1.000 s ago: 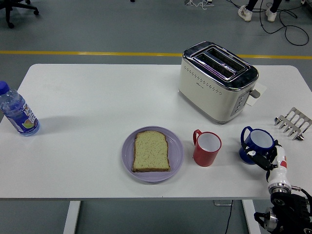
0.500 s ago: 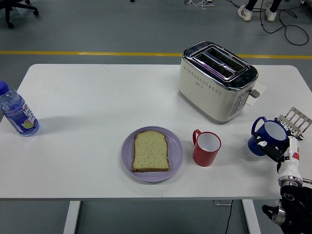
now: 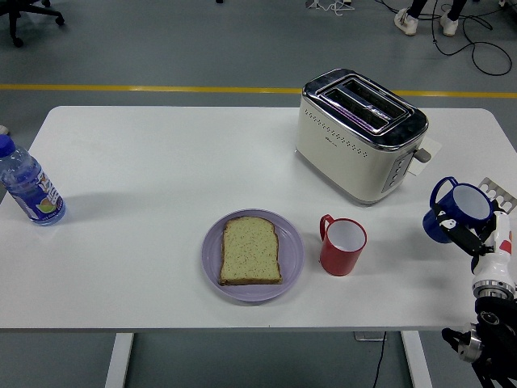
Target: Pick up the cup,pour liquid into bread,place the cup on the desk
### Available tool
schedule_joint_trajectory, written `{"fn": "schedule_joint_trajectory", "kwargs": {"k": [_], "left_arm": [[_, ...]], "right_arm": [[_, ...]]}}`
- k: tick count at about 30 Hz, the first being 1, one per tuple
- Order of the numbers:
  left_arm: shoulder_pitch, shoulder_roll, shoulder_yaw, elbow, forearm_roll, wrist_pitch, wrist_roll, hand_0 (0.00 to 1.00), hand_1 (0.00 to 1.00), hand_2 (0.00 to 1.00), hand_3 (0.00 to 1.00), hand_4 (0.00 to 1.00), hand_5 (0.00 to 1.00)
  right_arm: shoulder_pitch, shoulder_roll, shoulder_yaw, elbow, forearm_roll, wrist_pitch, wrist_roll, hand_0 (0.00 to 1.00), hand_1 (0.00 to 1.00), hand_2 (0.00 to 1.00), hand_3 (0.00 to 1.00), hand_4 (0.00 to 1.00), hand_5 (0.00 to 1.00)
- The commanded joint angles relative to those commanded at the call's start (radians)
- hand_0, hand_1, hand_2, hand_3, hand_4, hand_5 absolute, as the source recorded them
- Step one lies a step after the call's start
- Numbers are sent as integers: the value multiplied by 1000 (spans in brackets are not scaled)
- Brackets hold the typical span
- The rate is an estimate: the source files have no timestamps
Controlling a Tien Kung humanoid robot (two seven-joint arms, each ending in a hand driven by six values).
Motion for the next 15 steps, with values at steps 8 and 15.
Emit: {"fn": "schedule_joint_trajectory", "kwargs": {"k": [8,15], "left_arm": [[-1,1,-3,0,0,0,0,639,649,661,560,332,837],[-4,2,-3,0,-1,0,0,639,649,662,560,331,837]], "right_arm": [[16,-40,-7,119,-103,-11,-116,275,324,525,552,786,19],[53,-86,-54,238,-188,-5,-271,222,271,510,545,748,21]]}}
